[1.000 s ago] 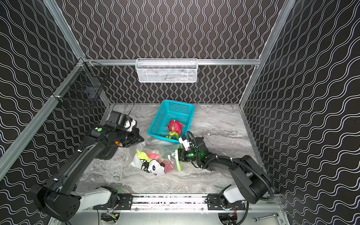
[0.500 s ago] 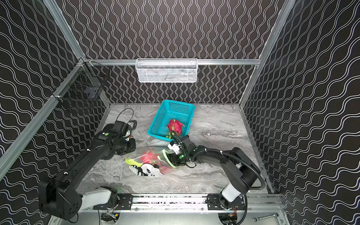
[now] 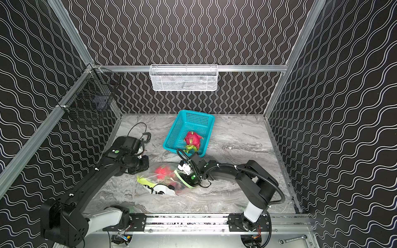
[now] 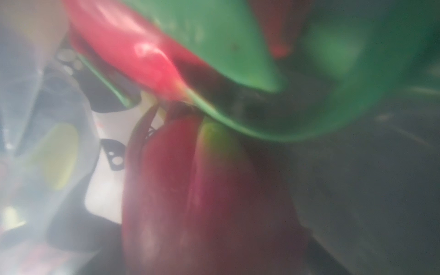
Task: Open the zip-top bag and take out the dragon fruit
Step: Pick up the dragon fruit from the zipper food storage bag.
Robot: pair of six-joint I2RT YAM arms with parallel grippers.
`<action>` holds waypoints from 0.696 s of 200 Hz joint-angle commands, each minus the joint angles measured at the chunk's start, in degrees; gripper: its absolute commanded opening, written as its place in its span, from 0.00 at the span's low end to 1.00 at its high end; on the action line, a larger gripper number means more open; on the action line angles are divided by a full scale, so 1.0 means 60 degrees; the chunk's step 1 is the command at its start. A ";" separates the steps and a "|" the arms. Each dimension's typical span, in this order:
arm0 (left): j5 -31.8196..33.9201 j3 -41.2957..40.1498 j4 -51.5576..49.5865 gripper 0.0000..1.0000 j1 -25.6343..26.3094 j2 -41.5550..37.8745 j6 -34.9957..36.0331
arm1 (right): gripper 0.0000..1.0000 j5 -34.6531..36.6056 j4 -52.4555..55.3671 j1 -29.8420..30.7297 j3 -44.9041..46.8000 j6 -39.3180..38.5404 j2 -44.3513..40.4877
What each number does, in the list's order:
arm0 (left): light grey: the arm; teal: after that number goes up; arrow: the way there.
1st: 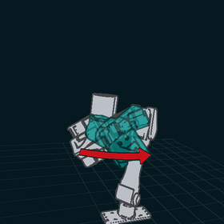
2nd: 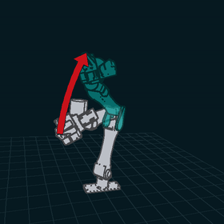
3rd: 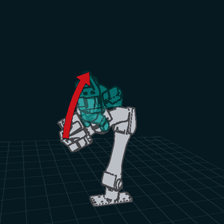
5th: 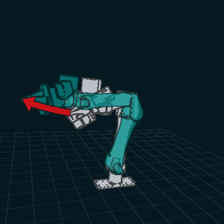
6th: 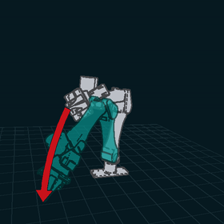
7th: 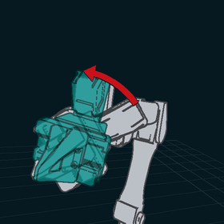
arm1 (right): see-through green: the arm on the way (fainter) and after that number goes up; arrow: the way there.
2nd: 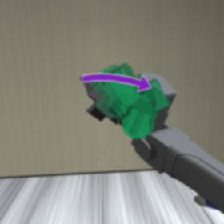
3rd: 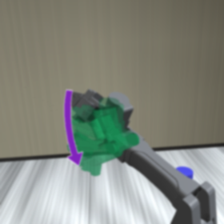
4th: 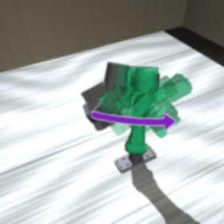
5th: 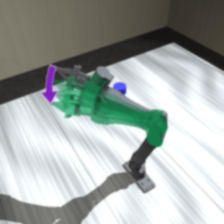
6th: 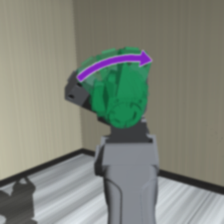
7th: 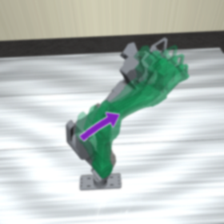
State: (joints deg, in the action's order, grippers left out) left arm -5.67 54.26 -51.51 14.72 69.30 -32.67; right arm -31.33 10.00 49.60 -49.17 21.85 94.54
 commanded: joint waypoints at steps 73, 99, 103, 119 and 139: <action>-0.0003 0.0147 0.0018 0.00 -0.0402 0.0194 0.0612 | 0.68 0.1934 0.1404 -0.0799 0.0795 -0.0139 -0.3195; 0.0007 0.0138 0.0118 0.00 -0.0432 0.0371 0.0661 | 0.68 0.2077 0.2525 -0.1413 0.0874 -0.0268 -0.3999; -0.0003 0.0143 0.0143 0.00 -0.0439 0.0405 0.0666 | 0.68 0.2120 0.2780 -0.1523 0.0864 -0.0296 -0.4090; -0.0069 0.0207 0.0237 0.00 -0.0454 0.0565 0.0686 | 0.69 0.2245 0.3578 -0.1826 0.0938 -0.0360 -0.4590; -0.0319 0.0244 0.0429 0.00 -0.0448 0.0772 0.0625 | 0.69 0.2290 0.3969 -0.1988 0.1120 -0.0381 -0.5203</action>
State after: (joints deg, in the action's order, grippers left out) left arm -5.91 55.16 -50.22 12.14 72.99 -29.67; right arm -19.33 27.29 38.50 -43.35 20.34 66.59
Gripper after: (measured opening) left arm 0.048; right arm 0.799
